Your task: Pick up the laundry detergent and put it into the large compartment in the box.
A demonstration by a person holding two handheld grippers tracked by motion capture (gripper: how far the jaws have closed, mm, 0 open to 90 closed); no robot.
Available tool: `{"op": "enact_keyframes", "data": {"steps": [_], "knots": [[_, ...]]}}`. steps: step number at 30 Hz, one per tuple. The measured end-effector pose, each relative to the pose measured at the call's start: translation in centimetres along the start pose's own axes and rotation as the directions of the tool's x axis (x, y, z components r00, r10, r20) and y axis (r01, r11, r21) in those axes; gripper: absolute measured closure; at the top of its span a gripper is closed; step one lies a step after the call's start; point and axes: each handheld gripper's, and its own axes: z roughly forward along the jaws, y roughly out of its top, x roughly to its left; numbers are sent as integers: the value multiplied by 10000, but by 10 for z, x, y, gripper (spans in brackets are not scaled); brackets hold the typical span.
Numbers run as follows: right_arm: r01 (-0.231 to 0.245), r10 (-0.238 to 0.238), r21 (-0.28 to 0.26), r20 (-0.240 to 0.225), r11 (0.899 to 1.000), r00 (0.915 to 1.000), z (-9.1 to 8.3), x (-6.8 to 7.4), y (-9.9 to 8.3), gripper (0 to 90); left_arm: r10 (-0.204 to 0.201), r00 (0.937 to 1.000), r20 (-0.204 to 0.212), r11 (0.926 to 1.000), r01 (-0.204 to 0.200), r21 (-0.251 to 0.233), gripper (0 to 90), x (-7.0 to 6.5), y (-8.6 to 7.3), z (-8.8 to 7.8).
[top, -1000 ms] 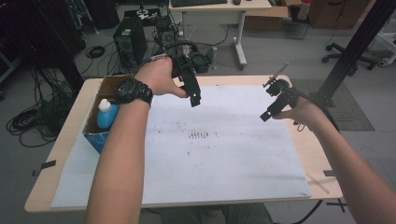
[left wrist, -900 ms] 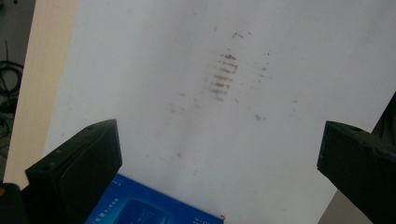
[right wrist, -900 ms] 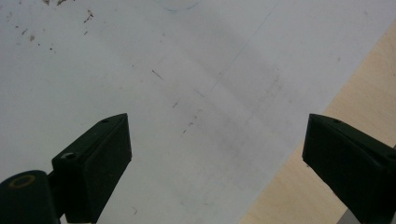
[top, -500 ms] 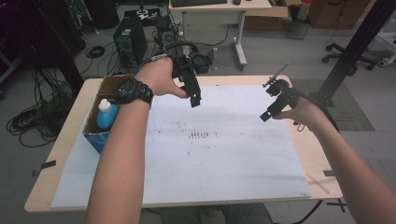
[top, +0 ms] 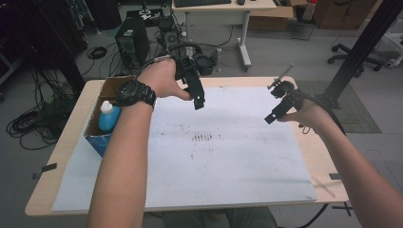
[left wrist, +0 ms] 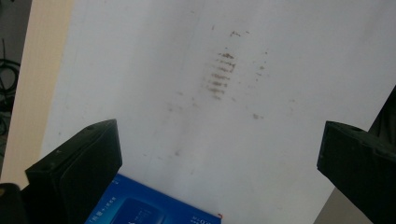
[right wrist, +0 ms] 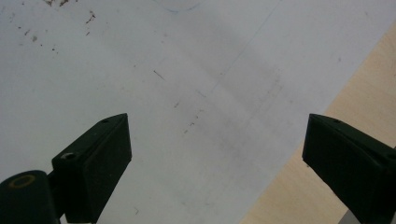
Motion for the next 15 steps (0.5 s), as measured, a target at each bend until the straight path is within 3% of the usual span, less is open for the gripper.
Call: {"op": "enact_keyframes", "data": {"steps": [15], "knots": [[8, -8, 11, 3, 10000, 10000, 0, 1, 0, 75, -173, 9998, -1, 9996, 173, -212, 3, -1, -2, -2]]}}
